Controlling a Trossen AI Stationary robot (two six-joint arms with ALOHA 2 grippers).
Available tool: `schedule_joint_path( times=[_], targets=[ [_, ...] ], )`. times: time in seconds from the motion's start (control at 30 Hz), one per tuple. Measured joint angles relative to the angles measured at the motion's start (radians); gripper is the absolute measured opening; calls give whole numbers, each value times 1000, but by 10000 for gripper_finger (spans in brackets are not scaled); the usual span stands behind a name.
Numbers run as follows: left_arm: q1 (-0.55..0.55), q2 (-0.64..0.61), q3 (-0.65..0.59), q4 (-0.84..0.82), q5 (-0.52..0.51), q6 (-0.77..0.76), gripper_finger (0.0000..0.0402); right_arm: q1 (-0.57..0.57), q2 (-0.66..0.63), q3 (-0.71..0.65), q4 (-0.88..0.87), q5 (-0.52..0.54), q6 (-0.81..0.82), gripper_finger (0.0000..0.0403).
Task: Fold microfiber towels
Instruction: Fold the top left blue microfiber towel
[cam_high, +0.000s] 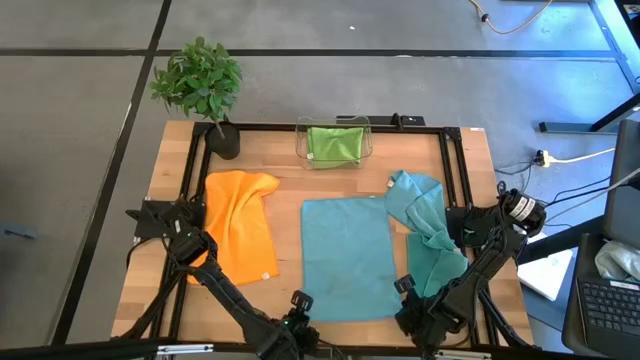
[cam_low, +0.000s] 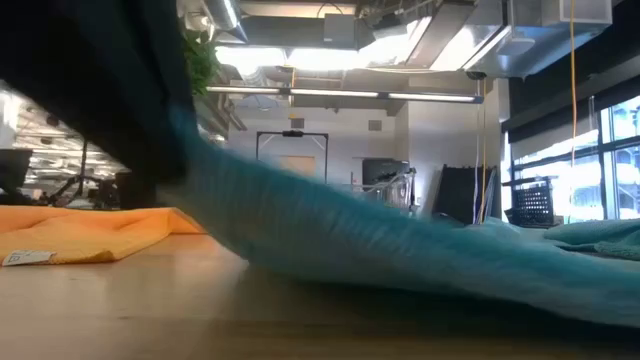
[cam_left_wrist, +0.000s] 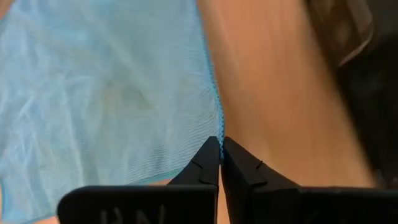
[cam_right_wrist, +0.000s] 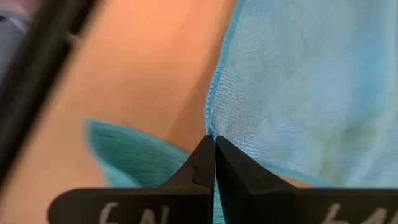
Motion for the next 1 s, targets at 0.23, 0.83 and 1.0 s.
schedule_joint_path(
  times=[0.23, 0.83, 1.0],
  targets=[
    [-27, -2, 31, 25, 127, -147, 0, 47, 0, 117, -43, -18, -35, 11],
    [102, -4, 29, -447, -351, -120, 0, -94, -3, 87, -562, 543, 19, 8],
    [196, -3, -73, -448, -348, -134, 0, -195, -3, -42, -540, 557, 28, 12]
  ],
)
